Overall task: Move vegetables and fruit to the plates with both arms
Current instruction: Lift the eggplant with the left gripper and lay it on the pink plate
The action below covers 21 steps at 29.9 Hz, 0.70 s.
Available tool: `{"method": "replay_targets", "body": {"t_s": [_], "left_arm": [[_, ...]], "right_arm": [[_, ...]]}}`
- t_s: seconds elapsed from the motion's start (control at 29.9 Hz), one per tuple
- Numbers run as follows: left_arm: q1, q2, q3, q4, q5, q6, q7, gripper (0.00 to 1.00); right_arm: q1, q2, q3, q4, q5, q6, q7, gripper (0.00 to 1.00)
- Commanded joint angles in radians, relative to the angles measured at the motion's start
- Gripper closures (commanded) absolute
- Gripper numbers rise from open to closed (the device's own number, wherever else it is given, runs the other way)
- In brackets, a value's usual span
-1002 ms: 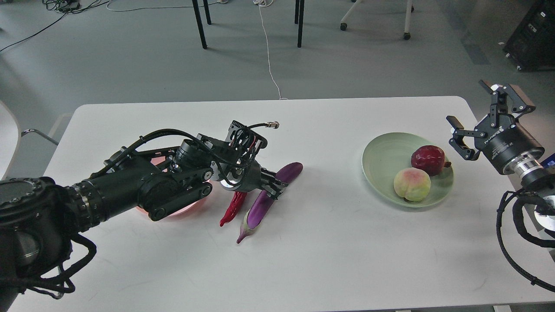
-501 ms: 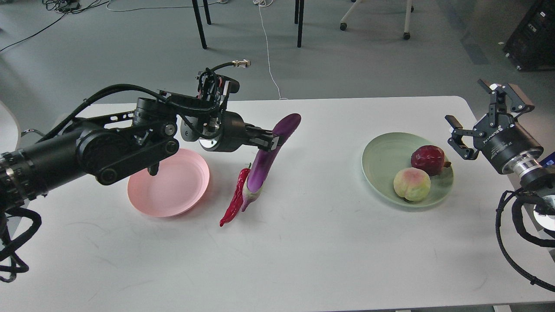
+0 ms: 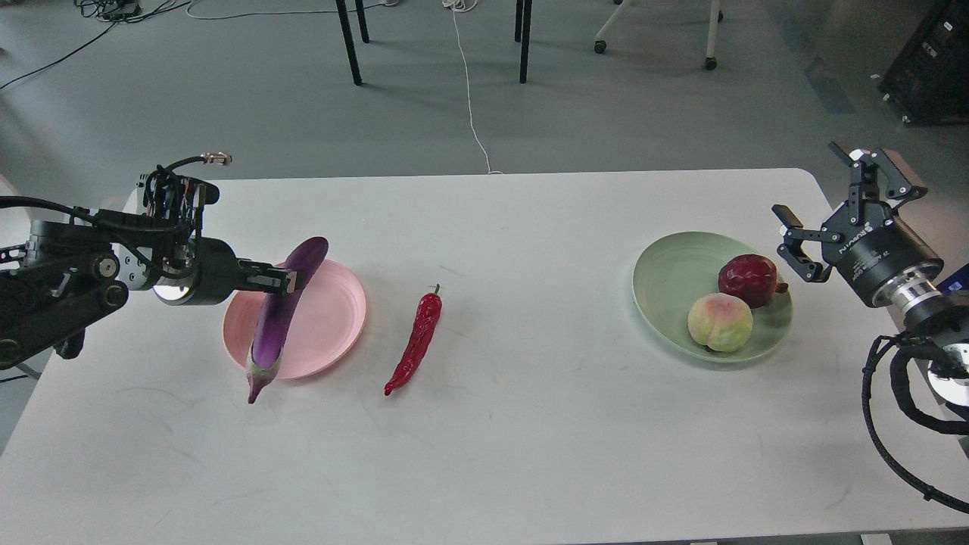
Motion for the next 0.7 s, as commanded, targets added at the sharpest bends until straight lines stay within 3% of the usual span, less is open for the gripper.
{"method": "replay_targets", "body": {"t_s": [0.0,0.13,0.17,0.23,0.57,0.67], "left_arm": [[0.023,-0.009,-0.001,0.040,0.002,0.008,-0.006,0.72],[0.043,-0.004,-0.001,0.077,0.002,0.015,-0.009,0.53],[0.043,-0.004,-0.001,0.078,0.000,0.015,-0.017,0.43],[0.043,-0.003,-0.009,0.078,0.000,0.019,-0.033,0.04],[-0.009,-0.012,-0.017,0.066,-0.003,0.022,-0.041,0.01],[-0.042,-0.019,-0.023,0.035,-0.003,0.024,-0.066,0.01]], "right_arm": [[0.000,0.001,-0.002,0.003,-0.001,0.000,0.000,0.02],[0.000,0.003,-0.008,0.006,-0.006,-0.001,0.000,0.02],[0.000,0.003,-0.008,0.006,-0.006,-0.001,0.000,0.02],[0.000,0.003,-0.008,0.006,-0.006,-0.001,0.000,0.02],[0.000,0.000,-0.006,0.017,-0.006,-0.001,0.000,0.02],[0.000,-0.002,-0.006,0.017,-0.006,0.000,0.000,0.02]]}}
